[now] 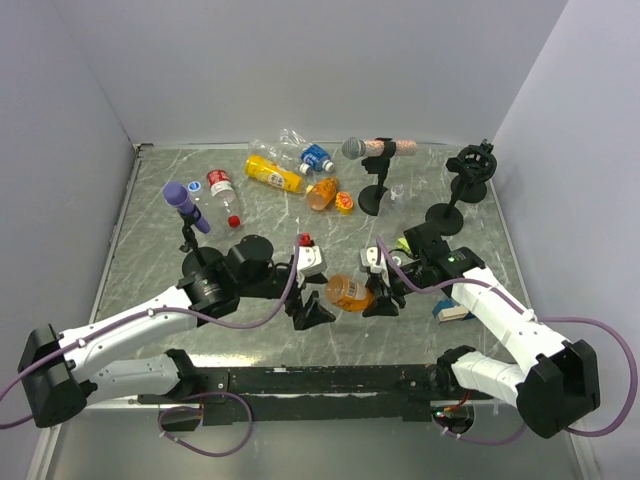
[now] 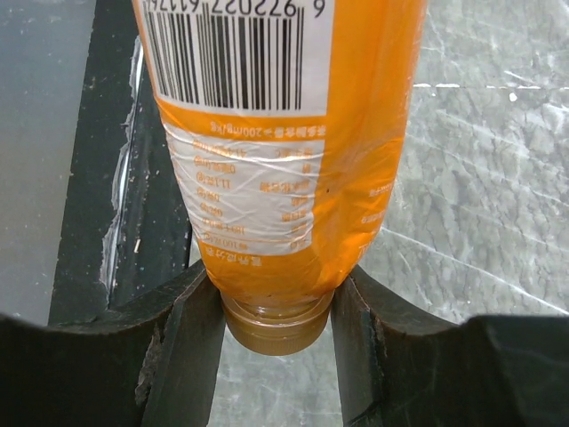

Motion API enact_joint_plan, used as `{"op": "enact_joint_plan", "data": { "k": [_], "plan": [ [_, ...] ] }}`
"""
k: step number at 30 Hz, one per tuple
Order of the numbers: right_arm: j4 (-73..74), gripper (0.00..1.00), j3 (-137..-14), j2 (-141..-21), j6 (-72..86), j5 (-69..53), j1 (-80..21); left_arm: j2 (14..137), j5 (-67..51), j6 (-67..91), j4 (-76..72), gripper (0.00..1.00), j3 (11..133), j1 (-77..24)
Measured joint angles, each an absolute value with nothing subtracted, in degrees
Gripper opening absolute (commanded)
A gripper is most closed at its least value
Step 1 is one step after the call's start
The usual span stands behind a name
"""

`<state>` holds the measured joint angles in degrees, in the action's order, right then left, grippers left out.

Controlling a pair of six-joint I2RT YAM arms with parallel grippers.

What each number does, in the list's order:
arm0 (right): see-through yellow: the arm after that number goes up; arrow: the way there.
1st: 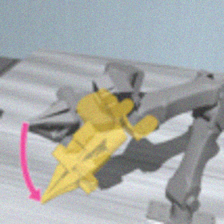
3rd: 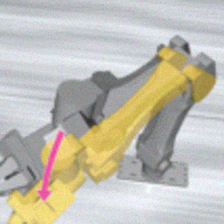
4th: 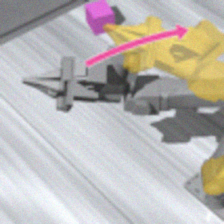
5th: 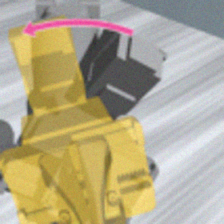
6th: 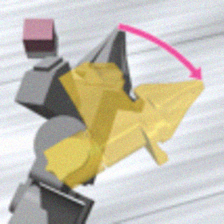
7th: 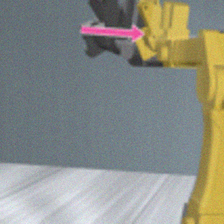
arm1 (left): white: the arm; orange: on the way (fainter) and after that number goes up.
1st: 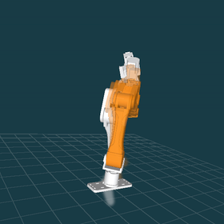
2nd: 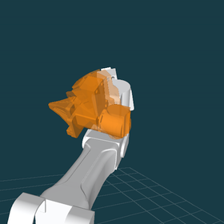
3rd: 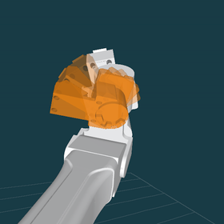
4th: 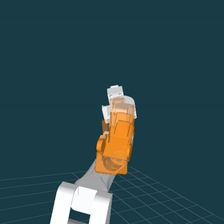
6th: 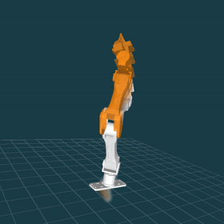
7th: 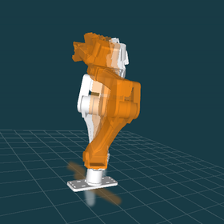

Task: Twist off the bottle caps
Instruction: Pass from the right arm to the left

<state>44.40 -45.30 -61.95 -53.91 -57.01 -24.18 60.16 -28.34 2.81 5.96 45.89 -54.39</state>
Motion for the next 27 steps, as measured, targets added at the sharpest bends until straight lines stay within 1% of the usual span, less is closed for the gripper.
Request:
{"op": "enact_joint_plan", "data": {
  "k": [15, 18, 21, 23, 25, 27],
  "plan": [
    [44.36, 0.11, -45.3, -61.95, -55.02, -57.19, -24.91, 65.65, -26.04, -4.34, 8.05, 0.97, 51.72, -55.61],
    [44.36, 0.11, -45.3, -61.95, -55.02, -57.19, -24.99, 67.7, -25.85, -5.23, 8.75, 0.99, 53.45, -56.21],
    [44.36, 0.11, -45.3, -61.95, -55.02, -57.19, -25.02, 69.65, -25.65, -5.65, 9.96, 0.9, 54.96, -56.75],
    [44.36, 0.11, -45.3, -61.95, -55.02, -57.19, -25.02, 70.67, -25.52, -6.24, 11.18, 0.76, 55.81, -56.88],
    [44.36, 0.11, -45.3, -61.95, -55.0, -57.19, -25.02, 71.48, -25.06, -6.52, 12.53, 0.56, 56.6, -56.88],
    [44.29, 0.12, -45.3, -61.98, -54.87, -56.75, -24.99, 72.18, -24.51, -6.26, 14.15, 0.41, 57.56, -56.9]
  ]
}}
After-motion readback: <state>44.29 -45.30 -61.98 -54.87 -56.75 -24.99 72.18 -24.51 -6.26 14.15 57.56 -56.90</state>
